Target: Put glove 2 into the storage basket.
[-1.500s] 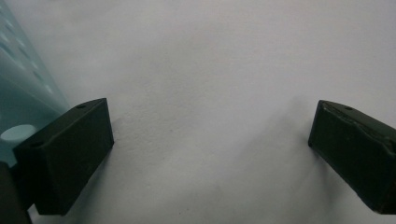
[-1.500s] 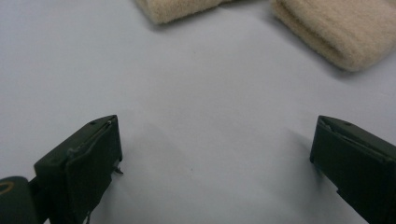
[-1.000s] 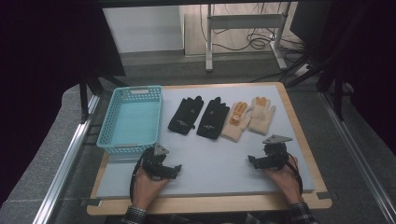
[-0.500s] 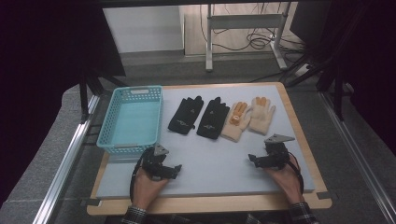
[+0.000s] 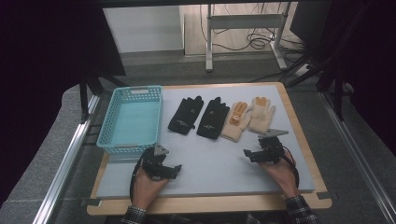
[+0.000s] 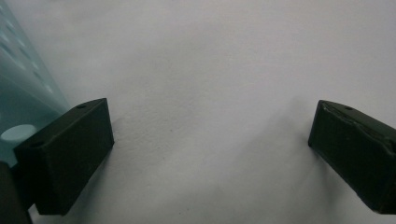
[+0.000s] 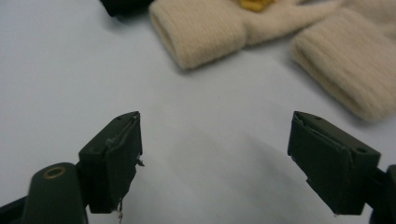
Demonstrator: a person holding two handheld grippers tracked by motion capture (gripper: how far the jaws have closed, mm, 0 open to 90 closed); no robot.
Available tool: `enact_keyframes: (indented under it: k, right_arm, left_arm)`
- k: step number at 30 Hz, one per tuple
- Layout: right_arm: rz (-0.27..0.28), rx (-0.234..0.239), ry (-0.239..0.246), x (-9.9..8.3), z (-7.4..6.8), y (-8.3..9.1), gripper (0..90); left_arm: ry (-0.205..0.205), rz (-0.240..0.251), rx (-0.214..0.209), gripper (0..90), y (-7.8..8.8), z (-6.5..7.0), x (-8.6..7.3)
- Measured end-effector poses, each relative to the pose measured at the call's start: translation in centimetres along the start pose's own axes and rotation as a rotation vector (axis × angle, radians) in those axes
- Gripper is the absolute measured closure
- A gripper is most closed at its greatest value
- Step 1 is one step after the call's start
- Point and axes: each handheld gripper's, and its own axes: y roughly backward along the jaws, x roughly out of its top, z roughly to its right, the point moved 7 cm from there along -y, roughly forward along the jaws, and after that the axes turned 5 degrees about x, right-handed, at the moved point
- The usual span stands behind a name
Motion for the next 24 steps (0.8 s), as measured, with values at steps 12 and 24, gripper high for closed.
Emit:
enact_keyframes:
  k: [12, 24]
  right_arm:
    - [0.012, 0.03, 0.017, 4.0, -1.1, -1.9, 26.2]
    - [0.008, 0.075, 0.038, 7.6, -1.7, -5.2, 33.7]
  left_arm:
    - [0.0, 0.0, 0.0, 0.3, 0.0, 0.0, 0.0]
    - [0.0, -0.001, 0.0, 0.3, 0.0, 0.0, 0.0]
